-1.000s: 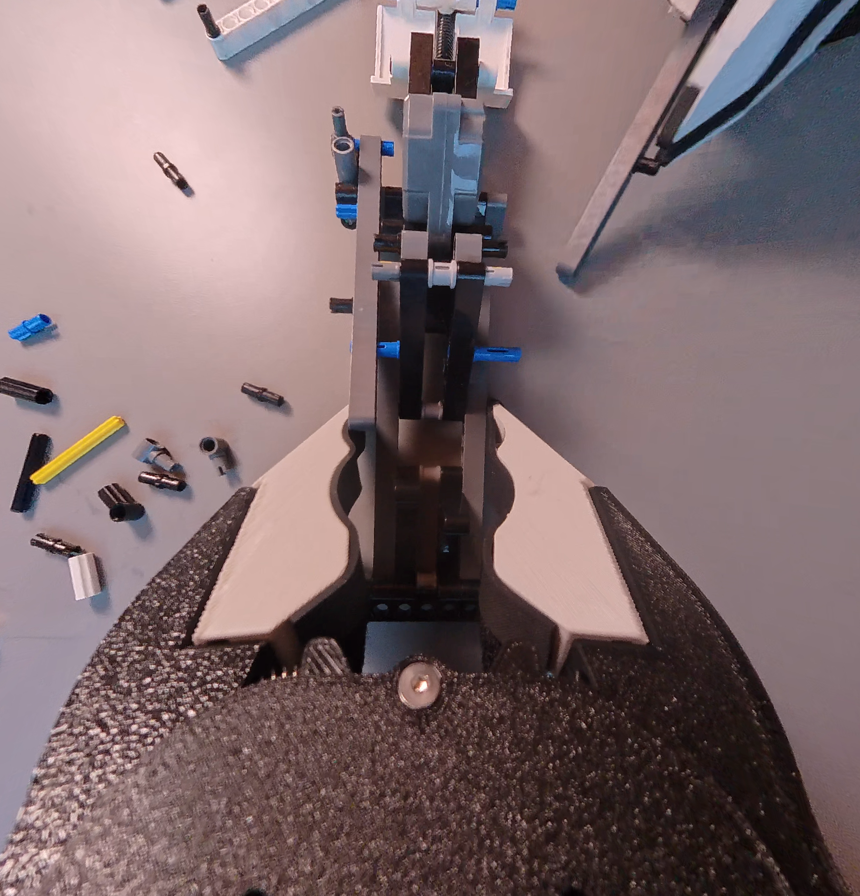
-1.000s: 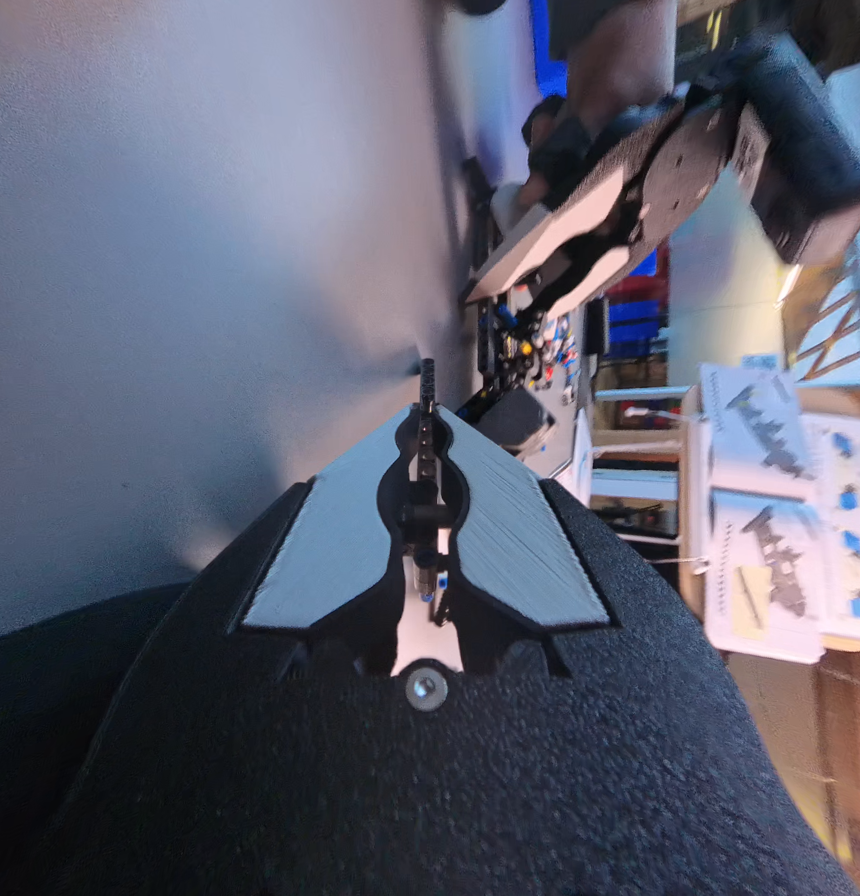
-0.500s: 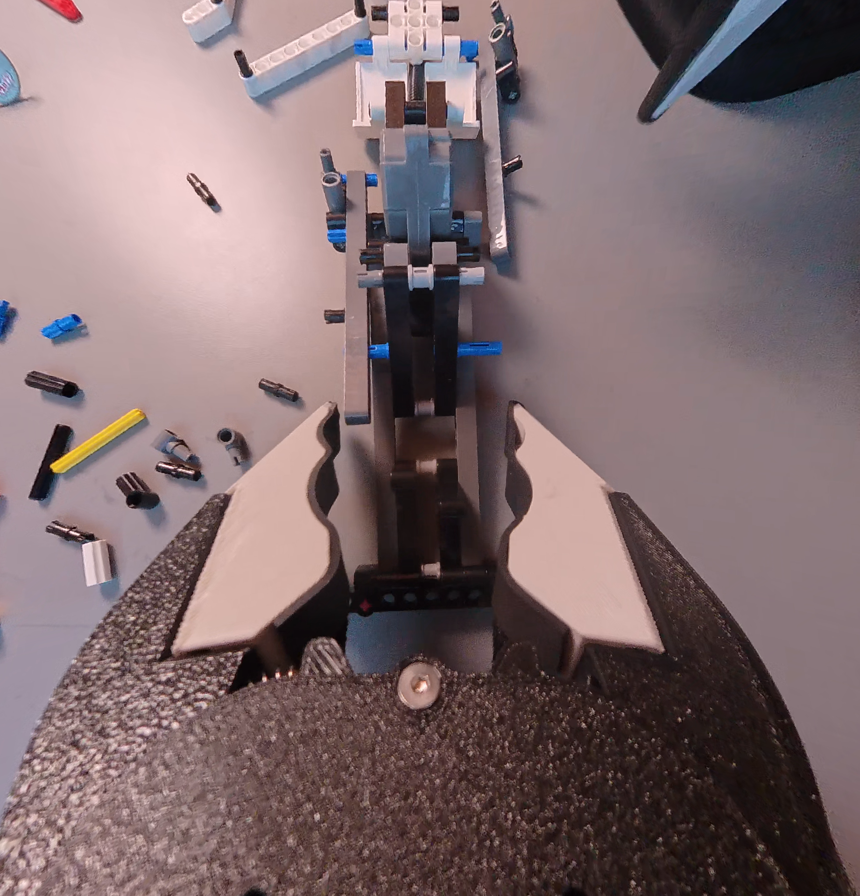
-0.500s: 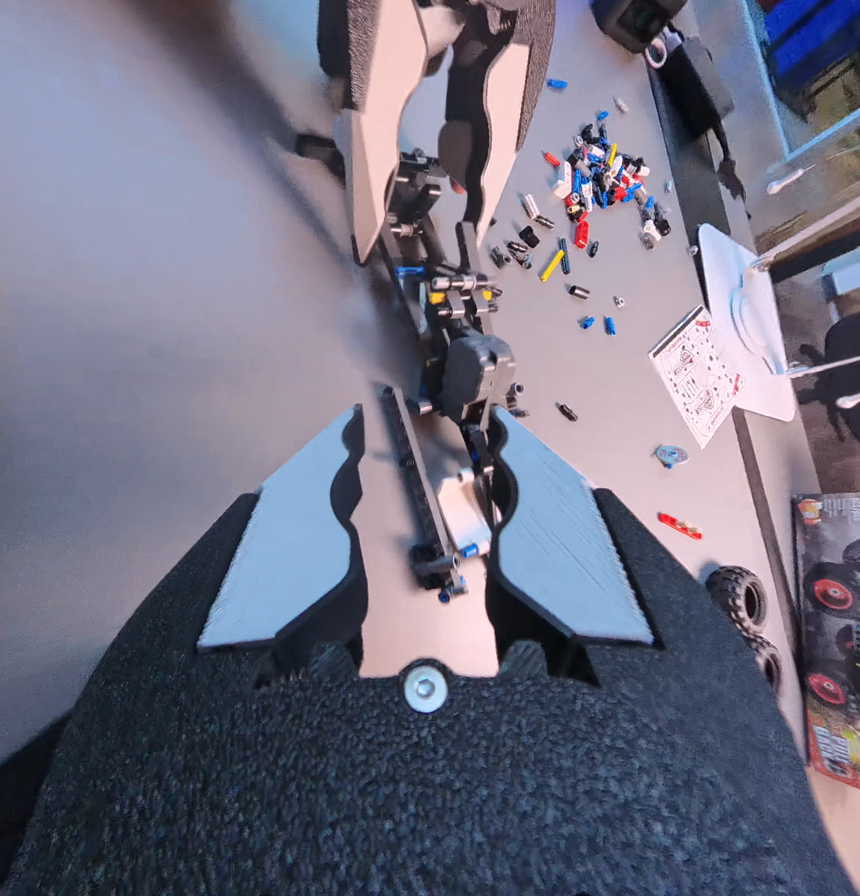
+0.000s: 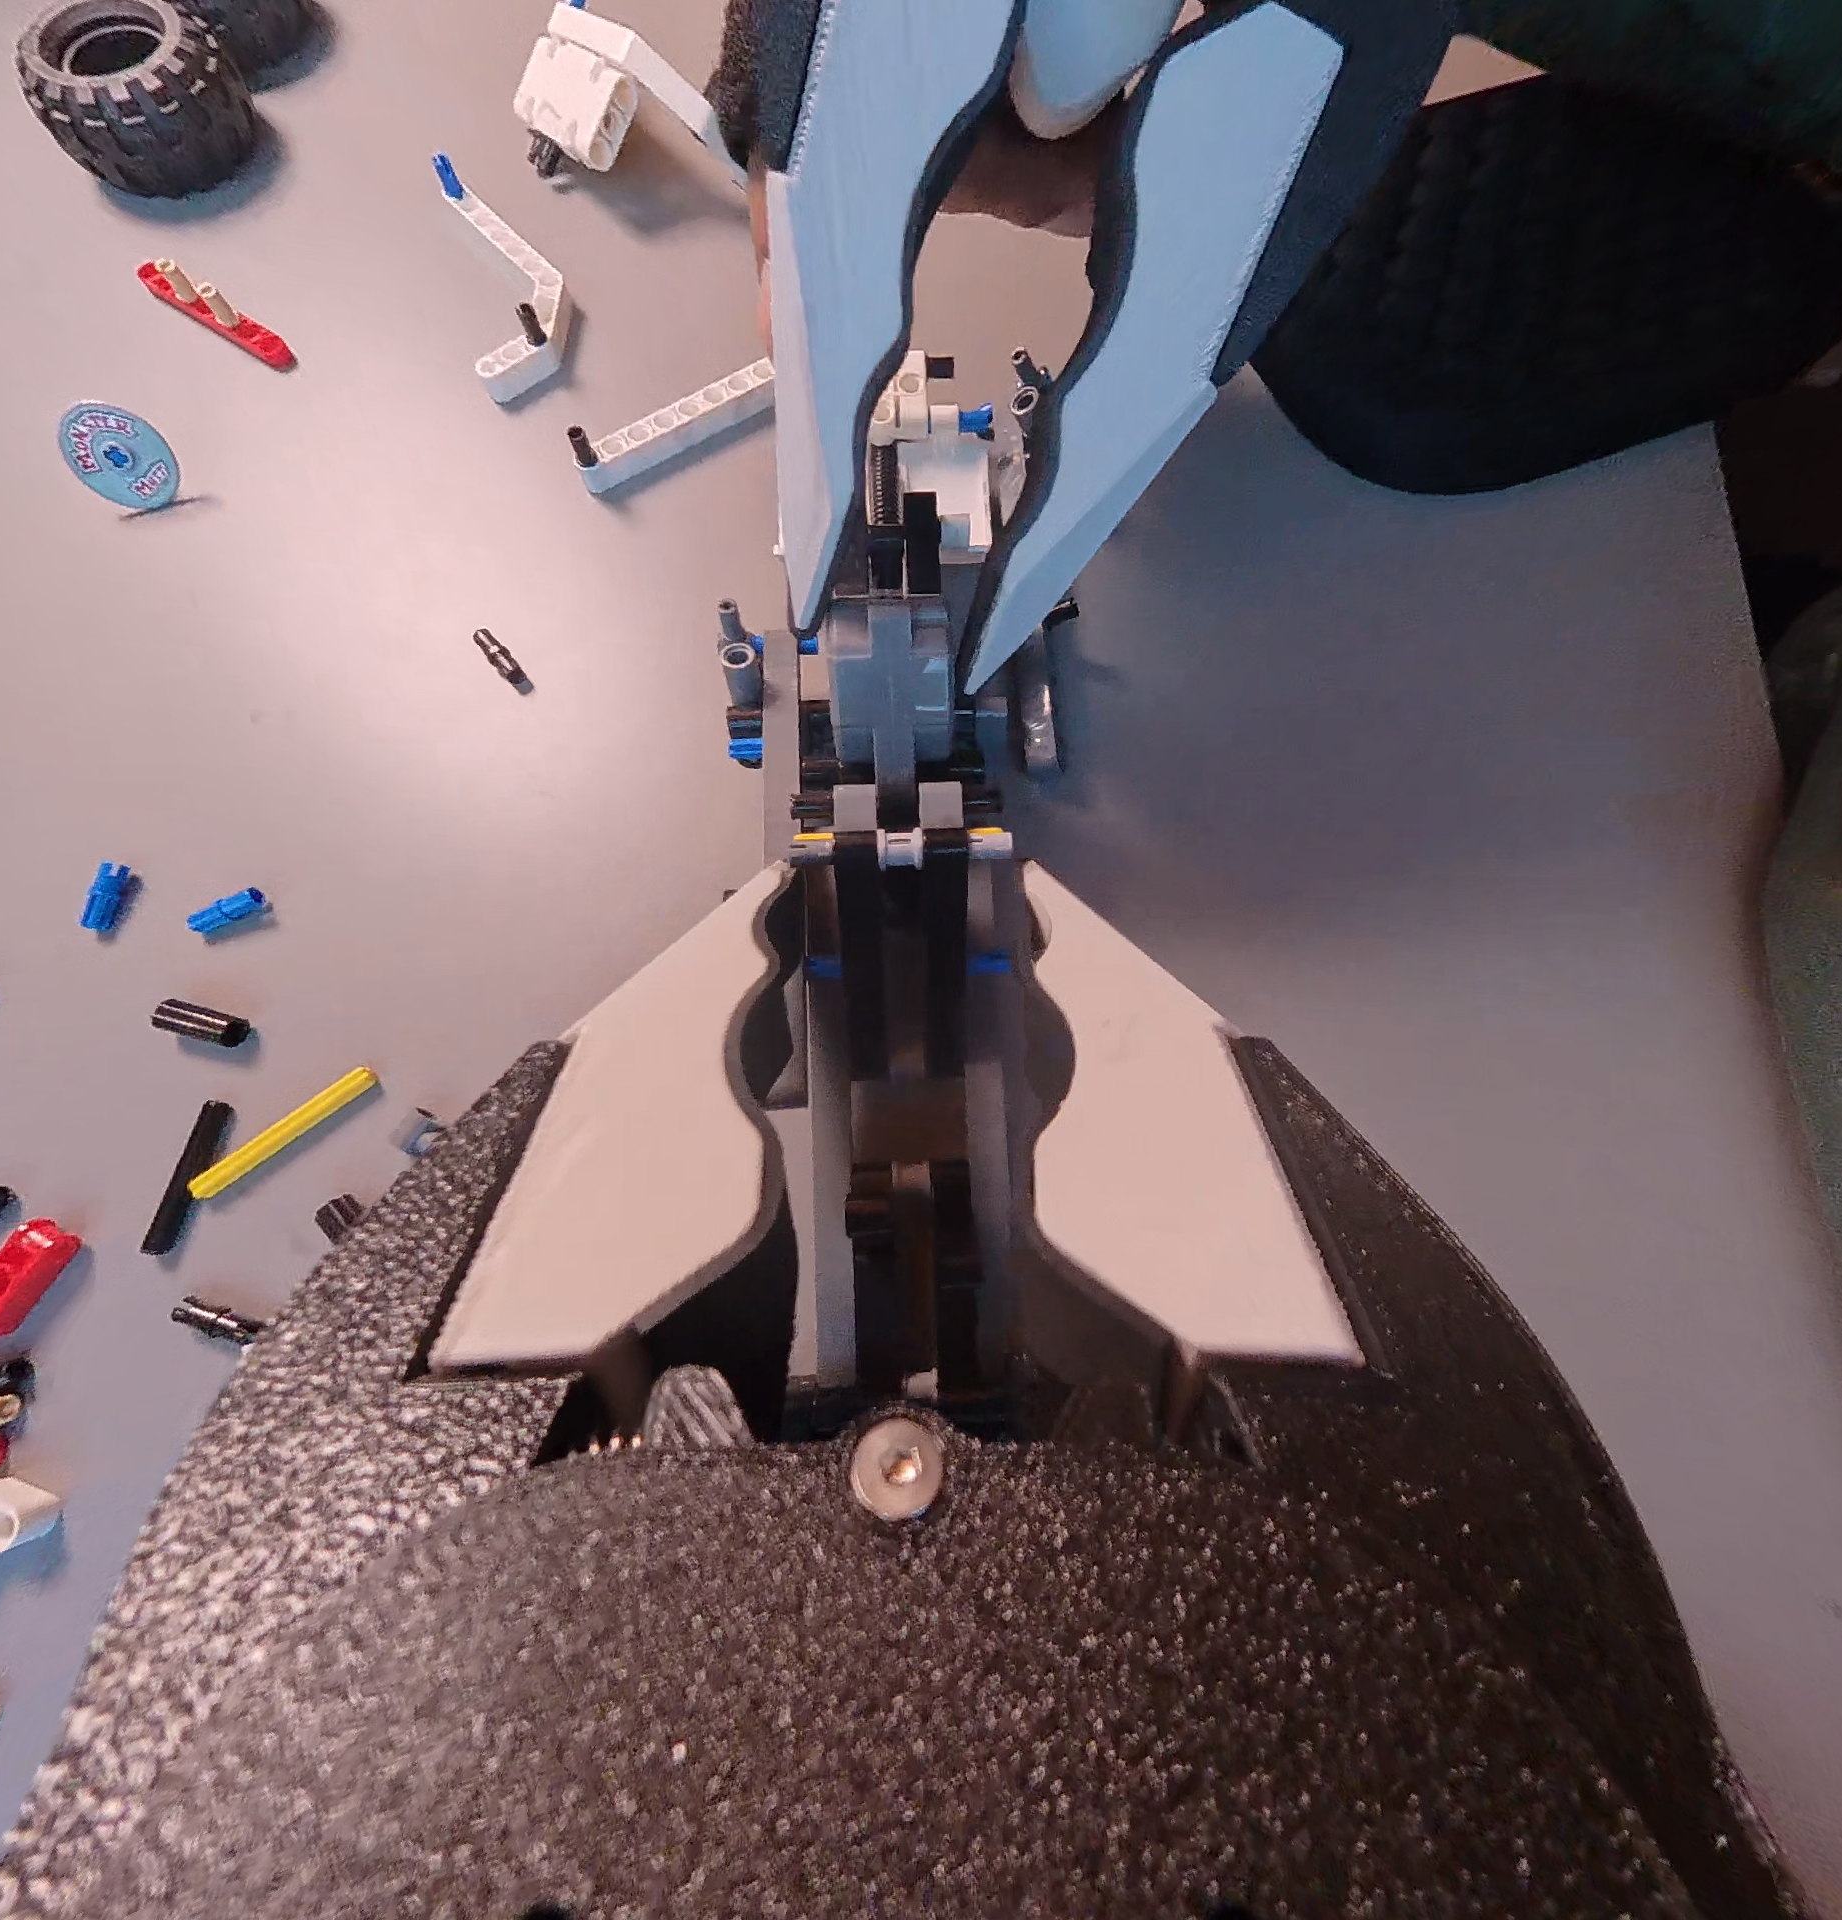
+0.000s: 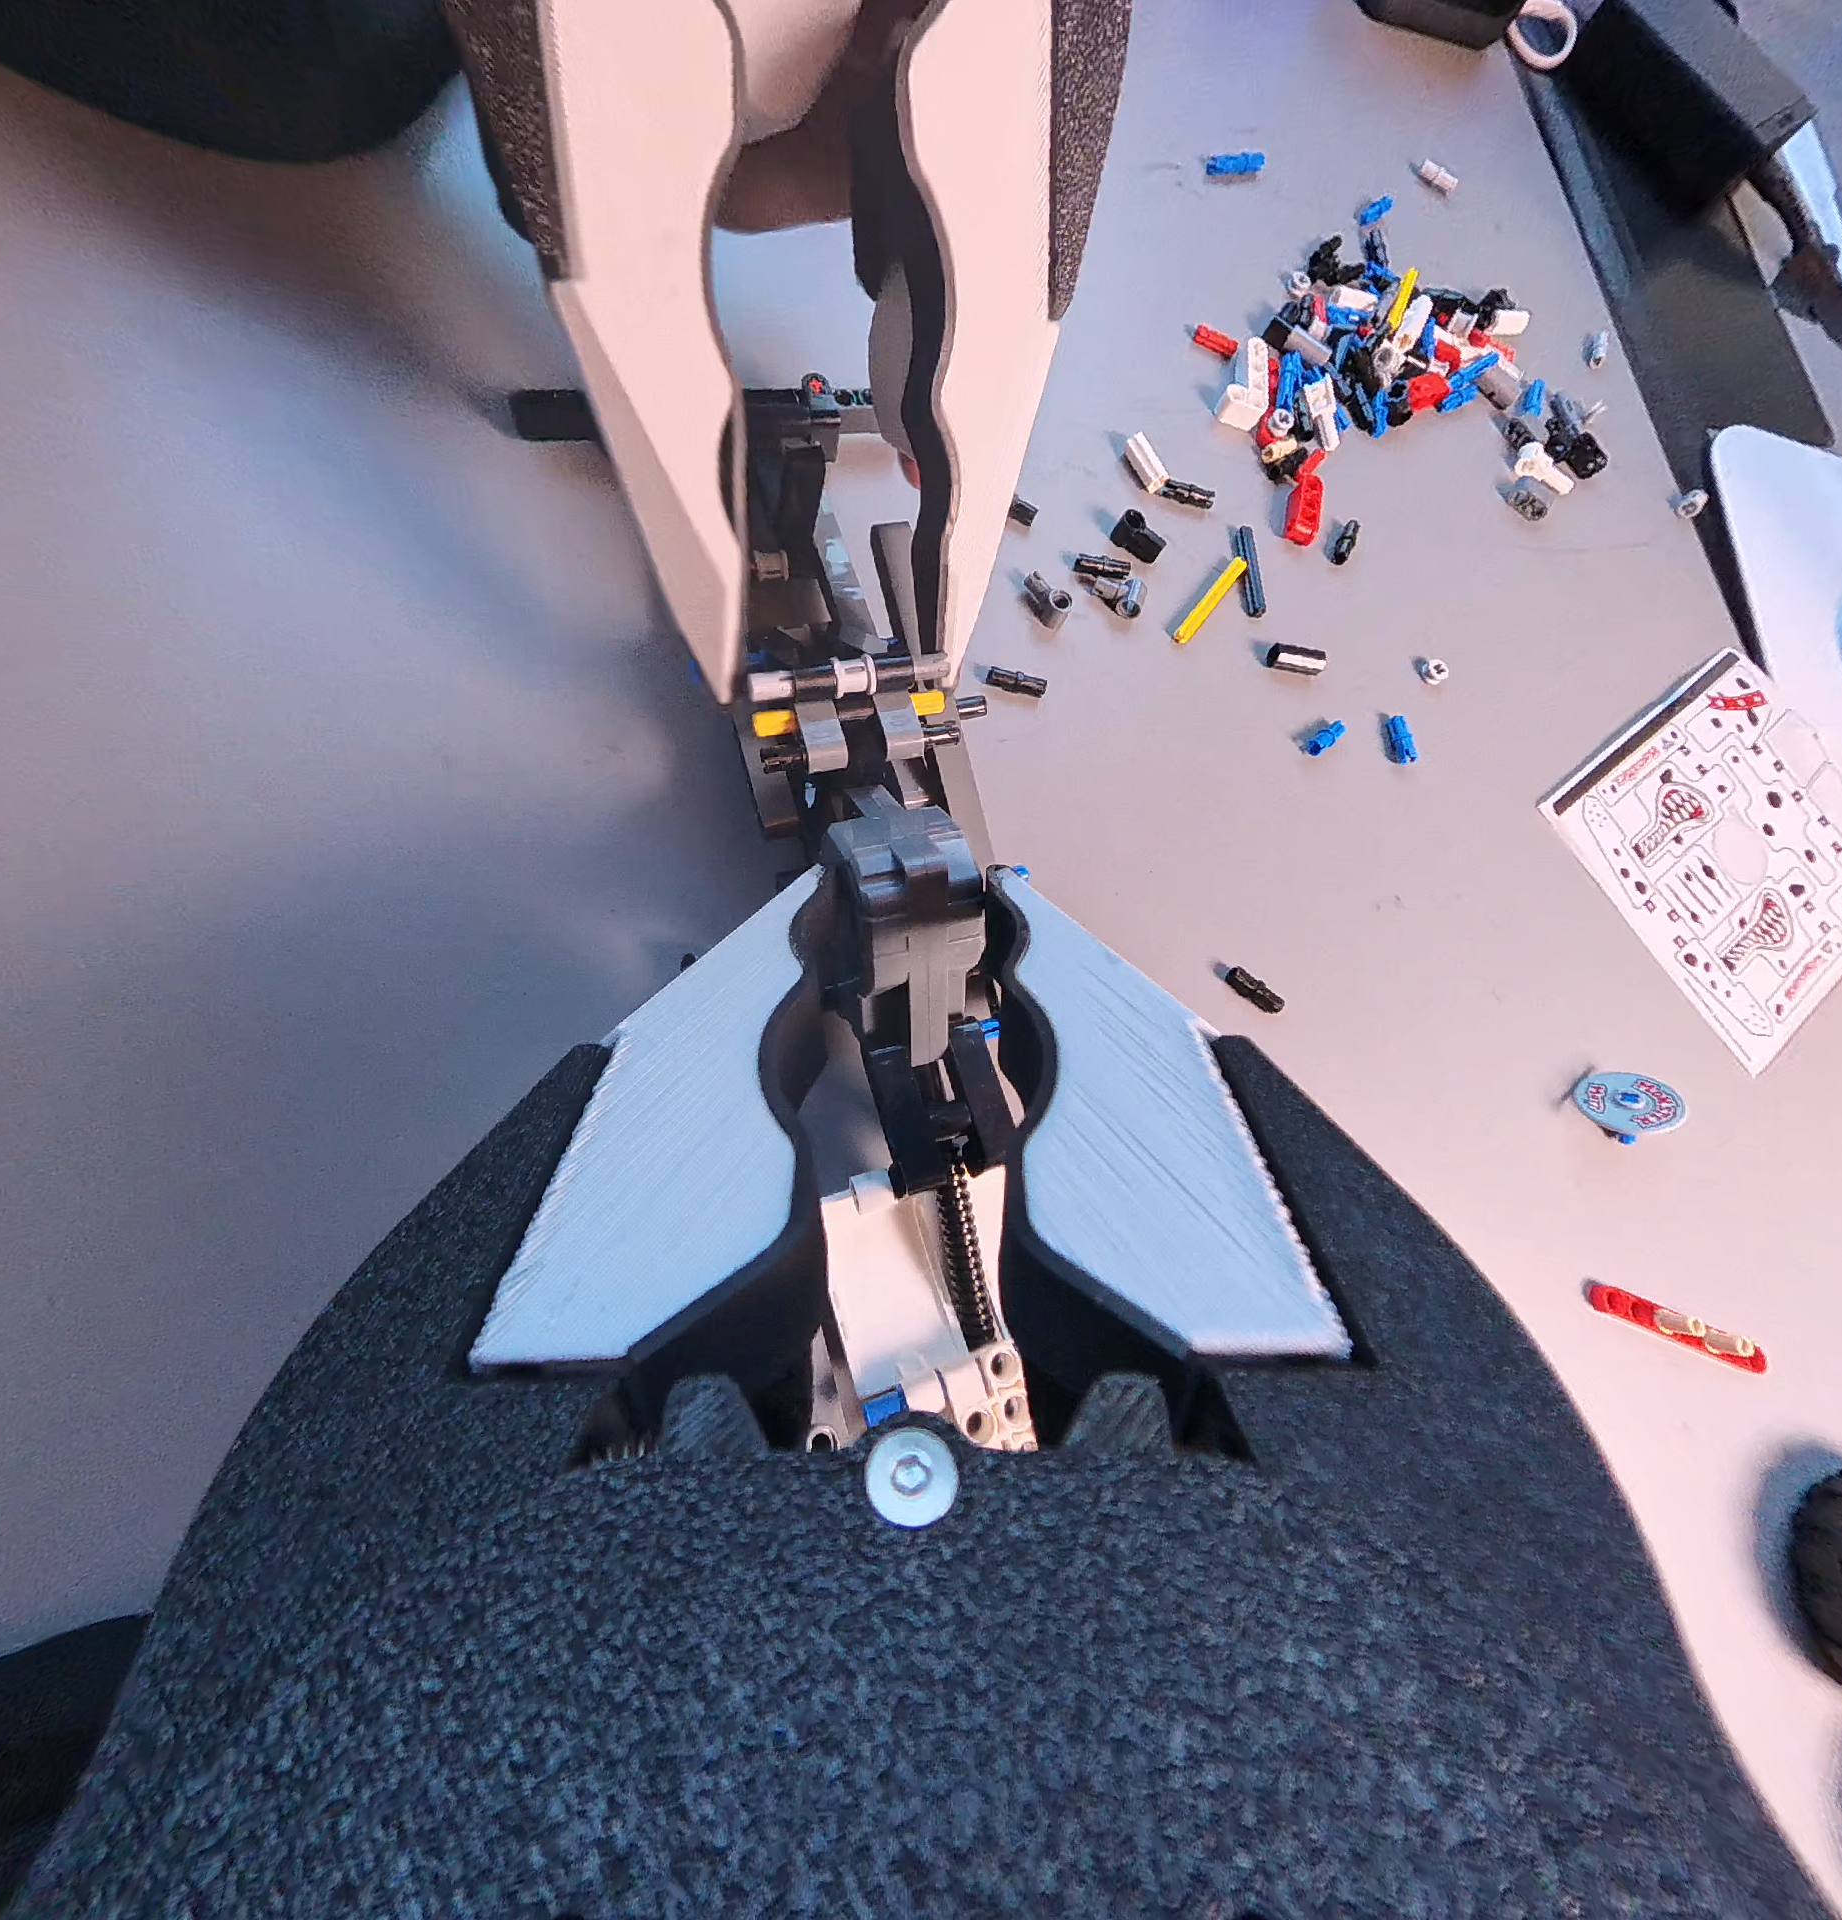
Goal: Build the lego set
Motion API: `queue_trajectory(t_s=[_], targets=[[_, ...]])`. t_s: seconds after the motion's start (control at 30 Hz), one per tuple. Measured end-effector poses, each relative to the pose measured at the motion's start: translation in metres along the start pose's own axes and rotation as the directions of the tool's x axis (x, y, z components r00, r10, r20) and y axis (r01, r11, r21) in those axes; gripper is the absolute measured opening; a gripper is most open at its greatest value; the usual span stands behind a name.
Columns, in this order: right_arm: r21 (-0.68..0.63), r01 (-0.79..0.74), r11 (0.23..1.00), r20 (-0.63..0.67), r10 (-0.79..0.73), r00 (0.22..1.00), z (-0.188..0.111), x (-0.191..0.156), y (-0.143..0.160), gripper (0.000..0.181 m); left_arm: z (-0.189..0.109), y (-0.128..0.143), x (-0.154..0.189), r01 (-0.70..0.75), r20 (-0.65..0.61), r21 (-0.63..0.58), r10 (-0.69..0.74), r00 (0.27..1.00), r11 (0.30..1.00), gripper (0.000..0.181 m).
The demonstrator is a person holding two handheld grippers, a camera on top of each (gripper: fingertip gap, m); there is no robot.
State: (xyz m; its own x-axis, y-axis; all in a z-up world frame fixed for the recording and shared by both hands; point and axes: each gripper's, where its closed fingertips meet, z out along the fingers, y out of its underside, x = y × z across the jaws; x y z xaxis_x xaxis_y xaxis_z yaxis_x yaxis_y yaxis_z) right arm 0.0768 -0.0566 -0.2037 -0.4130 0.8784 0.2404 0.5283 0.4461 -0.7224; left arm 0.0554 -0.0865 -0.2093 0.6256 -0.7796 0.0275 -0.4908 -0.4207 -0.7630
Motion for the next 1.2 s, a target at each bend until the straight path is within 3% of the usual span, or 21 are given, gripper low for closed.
queue_trajectory(t_s=[0.07, 0.83, 1.0, 1.07, 1.17, 1.2], targets=[[0.018, -0.013, 1.000, -0.004, 0.013, 1.000, 0.000, 0.000, 0.000, 0.027, -0.001, 0.001, -0.001, 0.002, 0.007, 0.016, -0.003, 1.000, 1.000, 0.024], [0.070, -0.053, 0.996, 0.000, 0.054, 0.999, 0.005, -0.002, -0.007, 0.027, -0.030, 0.012, 0.002, 0.037, 0.020, 0.139, -0.040, 0.999, 0.990, 0.024], [0.098, -0.104, 0.990, 0.041, 0.100, 0.994, -0.006, 0.000, -0.012, 0.025, -0.031, 0.013, 0.002, 0.029, 0.014, 0.170, -0.032, 0.999, 0.985, 0.024], [0.129, -0.118, 0.985, 0.058, 0.111, 0.992, -0.016, 0.006, -0.019, 0.034, -0.032, 0.013, 0.002, 0.032, 0.008, 0.186, -0.034, 0.999, 0.982, 0.024], [0.059, -0.096, 0.994, 0.095, 0.090, 0.991, -0.015, 0.009, -0.016, 0.059, -0.032, 0.013, 0.002, 0.023, 0.002, 0.189, -0.024, 1.000, 0.982, 0.024], [0.065, -0.087, 0.994, 0.111, 0.080, 0.991, -0.013, 0.011, -0.018, 0.058, -0.032, 0.013, 0.002, 0.017, 0.003, 0.190, -0.018, 1.000, 0.982, 0.024]])
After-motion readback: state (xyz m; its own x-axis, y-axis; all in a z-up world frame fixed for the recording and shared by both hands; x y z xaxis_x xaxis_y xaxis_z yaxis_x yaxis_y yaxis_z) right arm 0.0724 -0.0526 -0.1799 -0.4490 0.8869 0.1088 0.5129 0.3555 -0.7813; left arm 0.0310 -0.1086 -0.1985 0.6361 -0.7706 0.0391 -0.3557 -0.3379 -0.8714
